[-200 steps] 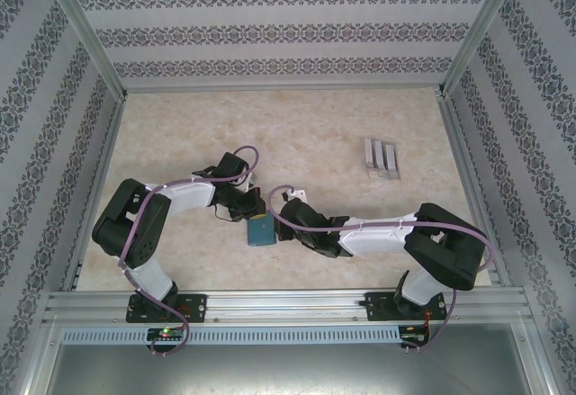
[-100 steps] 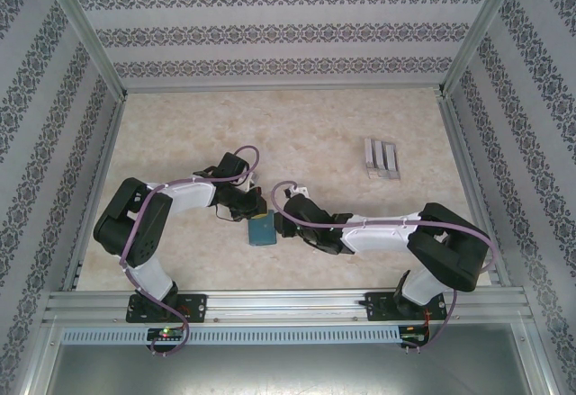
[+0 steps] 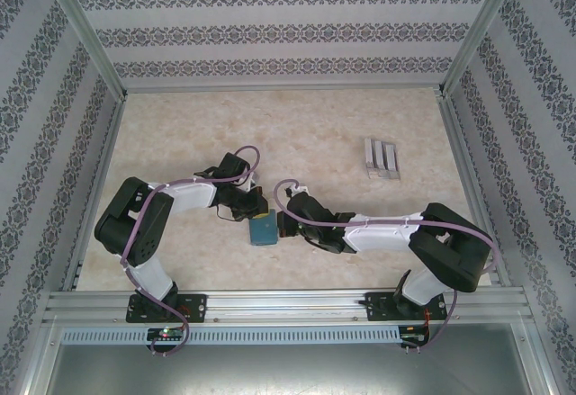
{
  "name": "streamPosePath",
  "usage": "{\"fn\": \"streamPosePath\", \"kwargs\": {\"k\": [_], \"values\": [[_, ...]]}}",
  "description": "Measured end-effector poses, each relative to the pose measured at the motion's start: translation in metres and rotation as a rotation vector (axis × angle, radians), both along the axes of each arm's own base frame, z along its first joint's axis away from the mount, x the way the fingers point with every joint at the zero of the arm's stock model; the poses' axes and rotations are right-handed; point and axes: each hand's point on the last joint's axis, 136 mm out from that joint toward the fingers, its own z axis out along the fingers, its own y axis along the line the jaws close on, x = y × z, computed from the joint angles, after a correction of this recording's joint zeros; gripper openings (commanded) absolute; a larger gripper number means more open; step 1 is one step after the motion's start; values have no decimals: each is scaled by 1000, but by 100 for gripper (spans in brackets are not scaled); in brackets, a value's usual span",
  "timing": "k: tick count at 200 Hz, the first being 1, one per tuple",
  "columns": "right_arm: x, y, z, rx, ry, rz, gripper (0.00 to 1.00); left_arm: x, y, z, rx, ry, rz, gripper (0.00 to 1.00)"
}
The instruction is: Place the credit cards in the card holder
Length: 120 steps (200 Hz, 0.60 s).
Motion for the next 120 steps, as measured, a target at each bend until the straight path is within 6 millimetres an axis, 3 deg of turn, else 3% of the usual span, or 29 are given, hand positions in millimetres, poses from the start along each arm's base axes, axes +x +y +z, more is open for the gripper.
{"fn": "streamPosePath", "kwargs": {"k": [66,80,97,120], "values": [[-3,12,-5,28,36,31,18,2,-1,0,-19,-6,24,0],[-4,12,-6,29,41,31,18,2,-2,0,-20,-5,26,0],[-4,13,-6,29,40,32,11,2,-2,0,-21,-3,29,0],[-4,13,-6,30,41,32,15,2,-2,0,-21,-3,29,0]]}}
